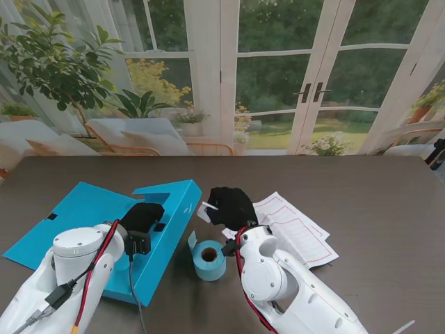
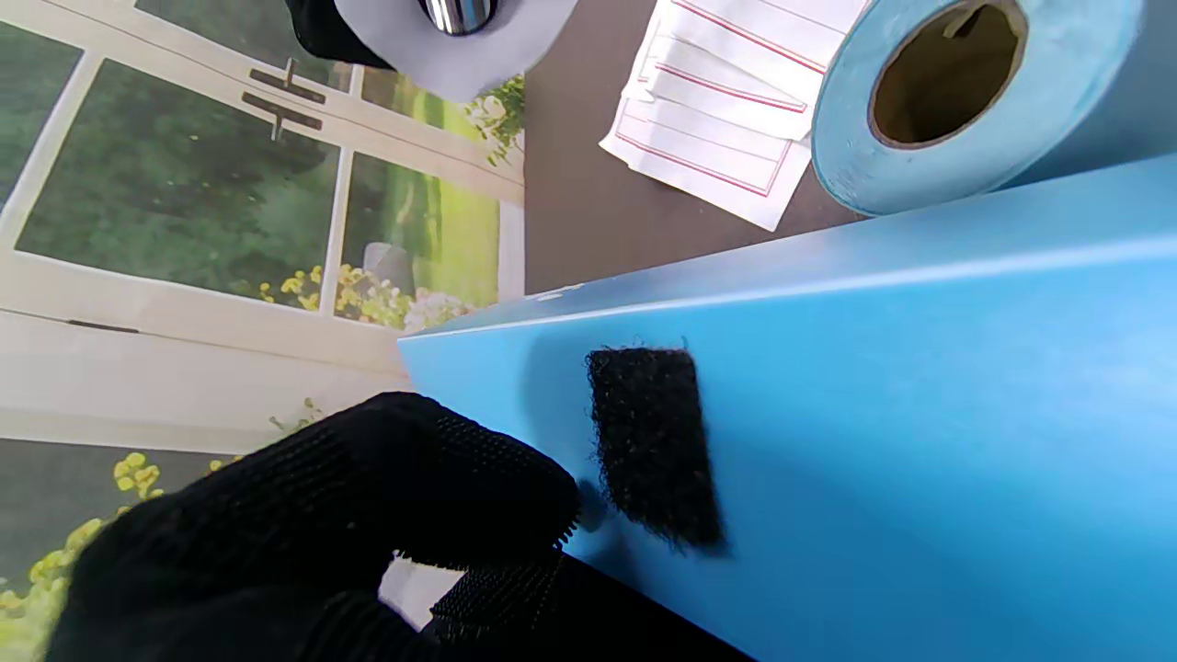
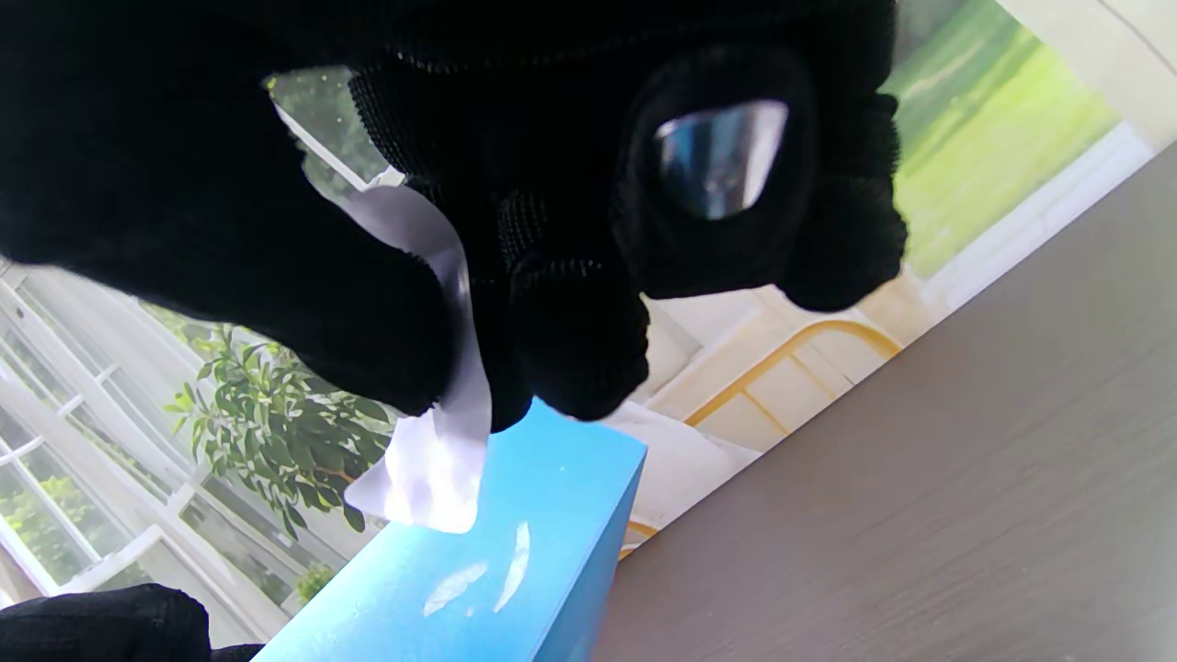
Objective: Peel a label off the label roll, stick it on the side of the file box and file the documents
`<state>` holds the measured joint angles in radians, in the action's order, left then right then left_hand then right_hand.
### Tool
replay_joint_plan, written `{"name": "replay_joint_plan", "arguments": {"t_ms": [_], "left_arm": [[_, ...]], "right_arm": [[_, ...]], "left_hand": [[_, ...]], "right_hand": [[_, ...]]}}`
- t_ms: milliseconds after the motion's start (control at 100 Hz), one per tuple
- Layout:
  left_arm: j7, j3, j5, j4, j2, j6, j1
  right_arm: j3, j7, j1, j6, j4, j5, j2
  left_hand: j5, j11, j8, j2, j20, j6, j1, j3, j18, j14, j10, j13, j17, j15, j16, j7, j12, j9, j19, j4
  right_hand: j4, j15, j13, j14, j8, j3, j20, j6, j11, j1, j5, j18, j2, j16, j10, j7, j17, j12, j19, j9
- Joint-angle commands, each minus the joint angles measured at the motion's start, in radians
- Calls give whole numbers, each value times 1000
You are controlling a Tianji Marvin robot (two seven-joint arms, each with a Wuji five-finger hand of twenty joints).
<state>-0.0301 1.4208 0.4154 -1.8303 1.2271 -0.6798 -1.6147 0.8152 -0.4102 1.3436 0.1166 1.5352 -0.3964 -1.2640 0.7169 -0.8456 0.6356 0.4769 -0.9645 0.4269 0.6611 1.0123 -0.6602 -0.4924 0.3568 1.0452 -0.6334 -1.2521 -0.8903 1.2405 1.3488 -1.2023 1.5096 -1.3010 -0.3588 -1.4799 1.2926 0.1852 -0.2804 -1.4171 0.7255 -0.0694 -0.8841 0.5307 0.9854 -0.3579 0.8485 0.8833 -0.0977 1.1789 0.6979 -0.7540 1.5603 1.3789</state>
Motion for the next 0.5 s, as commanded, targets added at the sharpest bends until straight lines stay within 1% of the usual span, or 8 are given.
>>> {"name": "replay_joint_plan", "arguments": {"t_ms": [0,100,140,190,350,490], "left_arm": [[19,3,24,-20,7,8,-3],[34,6,31,-16,3,15,-3],[40,8,32,-14,1,17,-3],[47,10,38,-10,0,22,-4],[65,11,41,-6,-6,41,-5],[78,12,43,-6,-10,51,-8]], "right_arm": [[-10,1,1,5,6,2,-19],[-20,2,-3,15,5,10,-23],[-24,0,-6,17,2,11,-25],[-29,-5,-9,21,-3,14,-29],[-48,-33,-24,31,-30,25,-46],[-58,-48,-30,36,-46,25,-53]], "left_hand": [[-8,-19,13,-2,24,43,2,30,-8,-25,-47,28,-1,-93,-6,37,-1,-11,7,-26],[-11,-18,15,-8,24,42,-1,29,-10,-24,-48,24,-1,-92,-7,36,0,-7,6,-25],[-13,-18,15,-10,24,41,-2,28,-8,-23,-49,23,2,-91,-7,35,1,-5,5,-24],[-13,-17,15,-11,24,43,-2,31,-7,-26,-48,20,2,-90,-8,35,2,-4,5,-25],[-13,-17,17,-13,23,42,-4,32,-6,-25,-47,20,4,-91,-10,34,3,-4,4,-22],[-15,-17,18,-16,23,42,-5,35,-6,-28,-44,17,7,-90,-11,34,4,-3,2,-22]], "right_hand": [[-13,19,11,8,3,-57,4,27,20,43,-25,-42,-45,-17,-42,28,322,-8,-12,38],[-11,56,11,16,3,-38,8,37,31,41,-38,-39,-67,-36,-45,28,283,-20,-19,0],[-11,71,11,27,4,-35,9,40,36,41,-40,-37,-71,-44,-47,28,270,-23,-20,-15],[-11,93,11,21,5,-31,11,42,39,40,-43,-35,-76,-55,-48,28,254,-25,-21,-34],[-13,133,9,34,7,-17,14,47,36,43,-51,-30,-92,-75,-53,26,212,-29,-24,-83],[-17,173,9,34,8,6,21,63,26,48,-64,-22,-117,-96,-46,24,177,-27,-18,-127]]}}
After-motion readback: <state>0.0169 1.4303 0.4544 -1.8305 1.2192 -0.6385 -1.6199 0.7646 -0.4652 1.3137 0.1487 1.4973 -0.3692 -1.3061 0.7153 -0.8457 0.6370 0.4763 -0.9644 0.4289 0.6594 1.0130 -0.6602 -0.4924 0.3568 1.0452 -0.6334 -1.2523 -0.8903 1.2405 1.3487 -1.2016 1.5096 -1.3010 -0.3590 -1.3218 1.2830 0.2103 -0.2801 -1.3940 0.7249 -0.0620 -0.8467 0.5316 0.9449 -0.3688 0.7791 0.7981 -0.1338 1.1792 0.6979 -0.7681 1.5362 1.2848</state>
